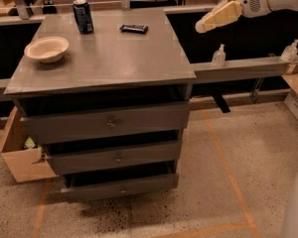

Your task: Move rxbar blueberry near paper bowl

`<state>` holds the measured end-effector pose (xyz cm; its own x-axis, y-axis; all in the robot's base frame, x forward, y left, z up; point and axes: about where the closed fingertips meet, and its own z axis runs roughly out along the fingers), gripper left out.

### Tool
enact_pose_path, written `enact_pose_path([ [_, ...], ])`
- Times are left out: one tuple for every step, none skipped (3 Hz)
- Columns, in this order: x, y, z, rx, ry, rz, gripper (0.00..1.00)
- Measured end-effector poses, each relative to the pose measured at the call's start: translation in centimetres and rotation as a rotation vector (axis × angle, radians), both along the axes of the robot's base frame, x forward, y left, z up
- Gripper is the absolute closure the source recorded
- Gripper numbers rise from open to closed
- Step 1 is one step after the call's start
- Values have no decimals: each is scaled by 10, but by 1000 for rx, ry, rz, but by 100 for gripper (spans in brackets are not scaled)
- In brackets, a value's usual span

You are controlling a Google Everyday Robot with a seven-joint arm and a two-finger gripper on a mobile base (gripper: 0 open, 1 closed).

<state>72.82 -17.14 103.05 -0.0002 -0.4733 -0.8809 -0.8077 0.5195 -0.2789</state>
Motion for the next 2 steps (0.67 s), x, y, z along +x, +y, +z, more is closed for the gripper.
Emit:
enact_pose_path([
  [31, 13, -3, 2, 21, -2, 0],
  [57, 25, -12, 2, 64, -33, 0],
])
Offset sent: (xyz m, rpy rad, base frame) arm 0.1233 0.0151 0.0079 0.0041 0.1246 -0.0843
